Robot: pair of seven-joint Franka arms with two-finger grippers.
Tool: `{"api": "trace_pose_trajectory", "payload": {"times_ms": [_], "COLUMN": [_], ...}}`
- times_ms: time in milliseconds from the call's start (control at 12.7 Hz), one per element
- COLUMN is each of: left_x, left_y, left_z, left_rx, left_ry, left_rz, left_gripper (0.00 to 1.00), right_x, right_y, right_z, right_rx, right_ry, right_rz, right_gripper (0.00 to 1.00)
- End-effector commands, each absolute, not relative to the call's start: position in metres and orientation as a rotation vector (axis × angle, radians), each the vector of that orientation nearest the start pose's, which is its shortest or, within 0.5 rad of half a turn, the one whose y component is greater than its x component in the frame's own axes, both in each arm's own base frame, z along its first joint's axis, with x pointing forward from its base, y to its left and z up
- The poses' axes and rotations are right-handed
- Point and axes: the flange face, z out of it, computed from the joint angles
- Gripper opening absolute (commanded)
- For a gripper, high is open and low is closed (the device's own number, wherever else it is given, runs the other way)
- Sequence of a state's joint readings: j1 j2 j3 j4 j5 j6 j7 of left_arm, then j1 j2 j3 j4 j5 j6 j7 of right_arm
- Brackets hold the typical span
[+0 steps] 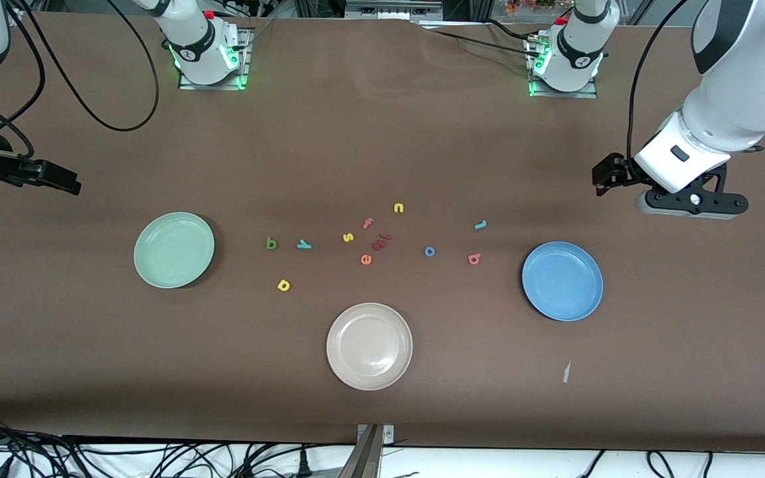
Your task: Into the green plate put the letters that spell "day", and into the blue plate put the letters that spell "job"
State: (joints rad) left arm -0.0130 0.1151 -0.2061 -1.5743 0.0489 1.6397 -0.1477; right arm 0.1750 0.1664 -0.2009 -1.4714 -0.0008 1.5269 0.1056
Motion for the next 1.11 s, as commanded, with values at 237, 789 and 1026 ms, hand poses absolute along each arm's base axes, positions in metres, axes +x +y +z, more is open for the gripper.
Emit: {"api": "trace_pose_trajectory", "payload": {"times_ms": [237, 789, 1026], "left_x": [0.5829, 0.5827, 0.5820], "left_y": [-0.1158, -0.1166, -0.1219], "left_z": [0.5701, 0.5701, 0.5692], "left_rx": [-3.090, -3.090, -3.088], "left_ry": [0.146, 0.148, 0.160], "left_rz": [0.062, 0.062, 0.064], "left_gripper": [1.00, 1.00, 1.00], "right_x": [0.5957, 0.5957, 0.5957], "right_y": [-0.0071, -0.0071, -0.0071], "right_z": [0.5726, 0.5726, 0.5726], "right_rx": [-3.152, -3.152, -3.152], "right_ry": [0.198, 0.198, 0.198], "right_rz": [0.171, 0.171, 0.171], "right_gripper": [1.00, 1.00, 1.00]}}
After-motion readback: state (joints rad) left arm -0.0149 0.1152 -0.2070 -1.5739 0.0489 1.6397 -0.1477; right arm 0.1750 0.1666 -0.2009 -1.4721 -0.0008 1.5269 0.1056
